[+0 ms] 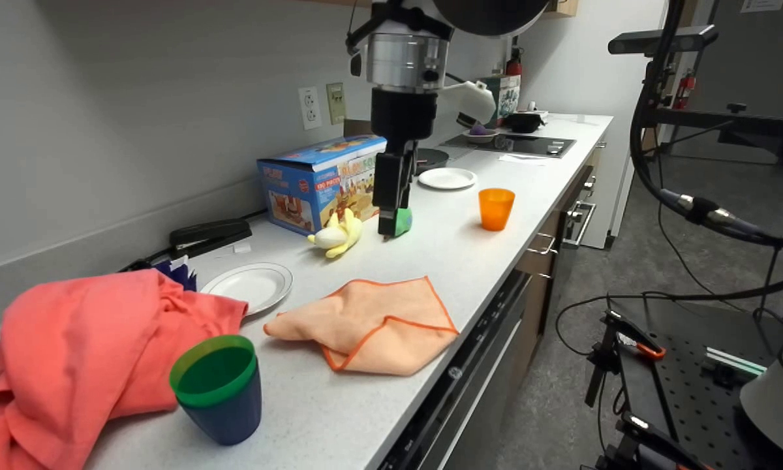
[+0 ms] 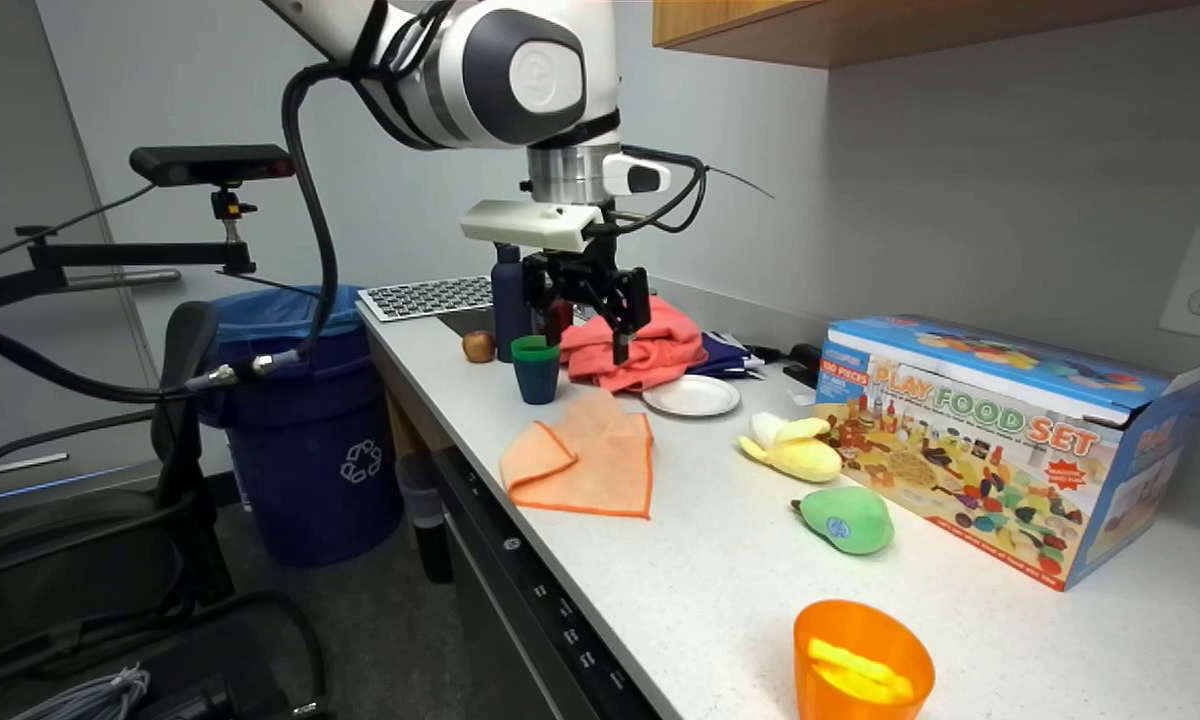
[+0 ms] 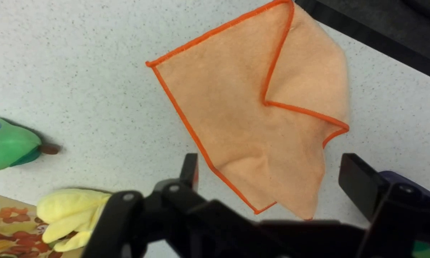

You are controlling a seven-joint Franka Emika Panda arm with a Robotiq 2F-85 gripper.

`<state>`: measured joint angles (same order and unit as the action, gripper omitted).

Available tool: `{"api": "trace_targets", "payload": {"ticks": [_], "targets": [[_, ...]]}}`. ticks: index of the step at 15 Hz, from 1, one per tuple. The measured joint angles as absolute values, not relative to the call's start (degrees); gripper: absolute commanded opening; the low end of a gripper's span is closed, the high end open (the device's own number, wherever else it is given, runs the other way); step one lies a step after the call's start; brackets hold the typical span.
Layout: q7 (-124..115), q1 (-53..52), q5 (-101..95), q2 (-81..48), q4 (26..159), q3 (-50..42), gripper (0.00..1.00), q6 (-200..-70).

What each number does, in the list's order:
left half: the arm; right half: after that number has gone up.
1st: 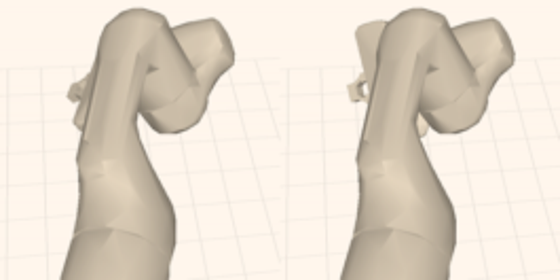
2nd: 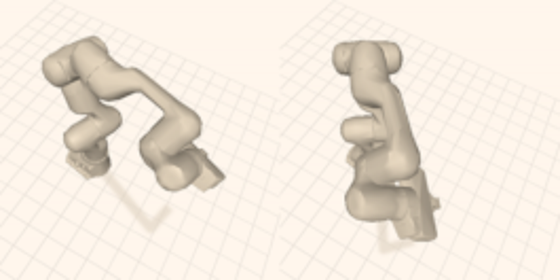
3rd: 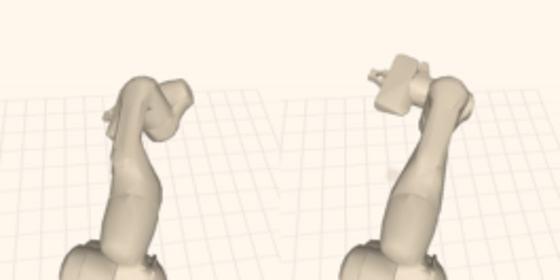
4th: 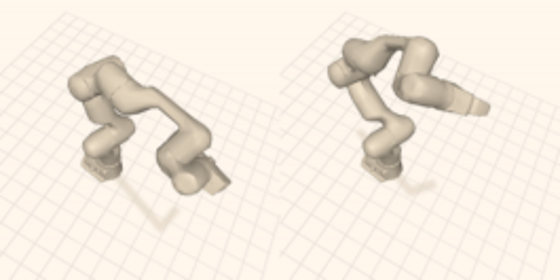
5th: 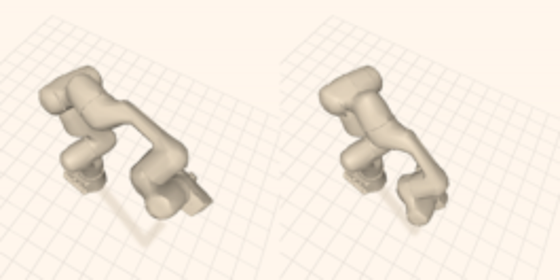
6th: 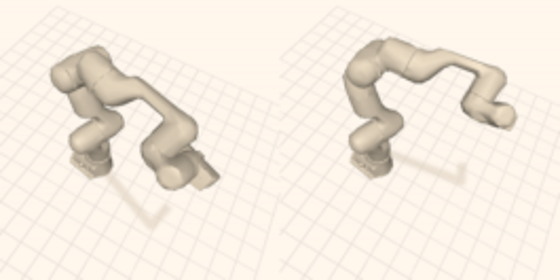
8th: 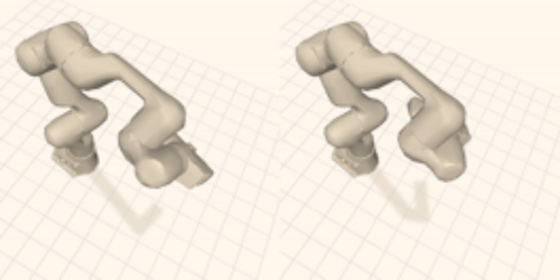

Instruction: Wipe the surface using the orange cloth

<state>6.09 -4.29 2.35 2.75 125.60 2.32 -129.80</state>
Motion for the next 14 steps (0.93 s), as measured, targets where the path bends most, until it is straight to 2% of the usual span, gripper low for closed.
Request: {"api": "trace_targets", "payload": {"ticks": [8,14], "targets": [[5.99,-4.28,2.35,2.52,125.78,2.32,1.0,-130.01],[7.06,-4.27,6.66,-1.43,125.28,2.4,1.0,-137.05]]}}
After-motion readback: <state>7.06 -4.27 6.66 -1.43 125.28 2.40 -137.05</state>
